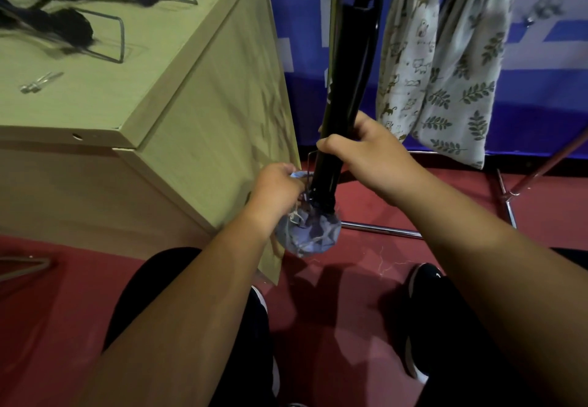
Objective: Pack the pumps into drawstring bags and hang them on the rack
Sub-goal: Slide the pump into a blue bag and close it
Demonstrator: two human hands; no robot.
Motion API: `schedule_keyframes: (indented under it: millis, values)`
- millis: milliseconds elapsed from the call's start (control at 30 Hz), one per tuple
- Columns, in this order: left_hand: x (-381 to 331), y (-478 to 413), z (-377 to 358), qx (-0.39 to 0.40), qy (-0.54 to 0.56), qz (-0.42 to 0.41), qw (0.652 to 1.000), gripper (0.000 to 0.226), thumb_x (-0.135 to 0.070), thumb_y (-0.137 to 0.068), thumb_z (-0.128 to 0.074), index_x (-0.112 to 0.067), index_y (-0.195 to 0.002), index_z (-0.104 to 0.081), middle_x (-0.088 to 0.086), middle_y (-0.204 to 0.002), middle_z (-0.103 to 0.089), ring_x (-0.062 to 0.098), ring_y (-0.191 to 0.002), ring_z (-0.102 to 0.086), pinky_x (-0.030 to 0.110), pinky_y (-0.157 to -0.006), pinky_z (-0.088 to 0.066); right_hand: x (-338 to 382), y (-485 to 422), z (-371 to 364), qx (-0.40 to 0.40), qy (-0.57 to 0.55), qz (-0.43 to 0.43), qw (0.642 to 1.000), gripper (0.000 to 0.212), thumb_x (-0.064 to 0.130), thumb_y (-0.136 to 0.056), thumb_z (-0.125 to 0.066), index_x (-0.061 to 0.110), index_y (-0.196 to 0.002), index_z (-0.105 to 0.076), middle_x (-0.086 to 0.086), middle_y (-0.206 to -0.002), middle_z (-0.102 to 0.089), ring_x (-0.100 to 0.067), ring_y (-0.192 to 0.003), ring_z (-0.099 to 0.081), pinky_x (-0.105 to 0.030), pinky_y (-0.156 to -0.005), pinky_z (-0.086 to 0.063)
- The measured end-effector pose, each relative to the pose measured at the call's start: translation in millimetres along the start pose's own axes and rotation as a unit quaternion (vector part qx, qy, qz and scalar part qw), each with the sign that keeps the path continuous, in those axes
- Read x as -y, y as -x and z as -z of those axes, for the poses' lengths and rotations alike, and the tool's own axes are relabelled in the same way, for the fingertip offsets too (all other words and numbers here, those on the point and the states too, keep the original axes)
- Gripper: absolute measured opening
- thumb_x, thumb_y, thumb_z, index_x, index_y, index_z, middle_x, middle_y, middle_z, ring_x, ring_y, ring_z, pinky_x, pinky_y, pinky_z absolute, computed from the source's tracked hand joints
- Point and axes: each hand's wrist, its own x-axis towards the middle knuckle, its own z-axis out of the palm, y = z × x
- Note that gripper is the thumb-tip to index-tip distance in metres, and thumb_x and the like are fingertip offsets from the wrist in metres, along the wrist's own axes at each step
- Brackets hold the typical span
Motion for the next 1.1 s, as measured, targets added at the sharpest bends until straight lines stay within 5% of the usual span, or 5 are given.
schedule_keyframes:
  millis: [300, 533, 767, 867, 1100]
  values:
    - [2.8, 0.5, 1.7, 0.072, 0.029, -0.064, 0.995, 0.023, -0.022, -0.1, -0.074, -0.013, -0.081, -0.064, -0.016, -0.049, -0.053, -0.002, -0.04, -0.044, 0.013, -0.043, -0.032, -6.6, -3.9, 3.2, -0.034, 0.066, 0.015, 0.997, 0.022, 0.023, -0.093, -0.073, 0.044, -0.097, -0.066, 0.007, -0.097, -0.073, -0.012, -0.089, -0.072, -0.041, -0.088, -0.064]
    - [0.4, -1.4, 2.7, 0.073, 0.005, -0.101, 0.992, 0.013, -0.023, -0.107, -0.063, -0.015, -0.101, -0.071, -0.006, -0.073, -0.065, -0.003, -0.057, -0.055, 0.012, -0.051, -0.04, -9.4, -7.5, 1.2, -0.009, 0.038, -0.002, 0.999, 0.022, 0.023, -0.089, -0.071, 0.035, -0.107, -0.072, 0.0, -0.105, -0.079, -0.021, -0.1, -0.075, -0.047, -0.093, -0.064]
    - [-7.1, 2.6, 1.9, 0.074, 0.12, -0.056, 0.988, 0.02, -0.032, -0.107, -0.062, -0.017, -0.112, -0.075, -0.013, -0.056, -0.062, 0.008, -0.041, -0.047, 0.019, -0.04, -0.034, -16.8, -11.5, -3.1, 0.03, -0.001, -0.022, 0.999, 0.041, 0.035, -0.064, -0.069, 0.021, -0.103, -0.074, -0.009, -0.105, -0.08, -0.03, -0.104, -0.076, -0.046, -0.091, -0.06]
    - [-6.7, 1.2, 3.3, 0.09, 0.138, -0.051, 0.985, 0.022, -0.042, -0.105, -0.062, -0.027, -0.108, -0.078, -0.005, -0.071, -0.068, 0.023, -0.059, -0.049, 0.026, -0.046, -0.036, -19.2, -15.9, -1.8, 0.028, -0.045, -0.017, 0.998, 0.027, 0.022, -0.066, -0.068, 0.025, -0.092, -0.076, -0.007, -0.104, -0.081, -0.024, -0.099, -0.076, -0.043, -0.087, -0.058]
    - [-5.0, 3.0, 9.6, 0.089, 0.07, -0.057, 0.992, 0.018, -0.028, -0.108, -0.059, -0.022, -0.107, -0.076, -0.005, -0.074, -0.068, 0.001, -0.043, -0.049, 0.017, -0.046, -0.04, -23.5, -18.8, -1.2, 0.046, -0.157, -0.01, 0.987, 0.034, 0.001, -0.066, -0.06, 0.016, -0.093, -0.075, -0.013, -0.098, -0.075, -0.032, -0.096, -0.071, -0.057, -0.095, -0.059]
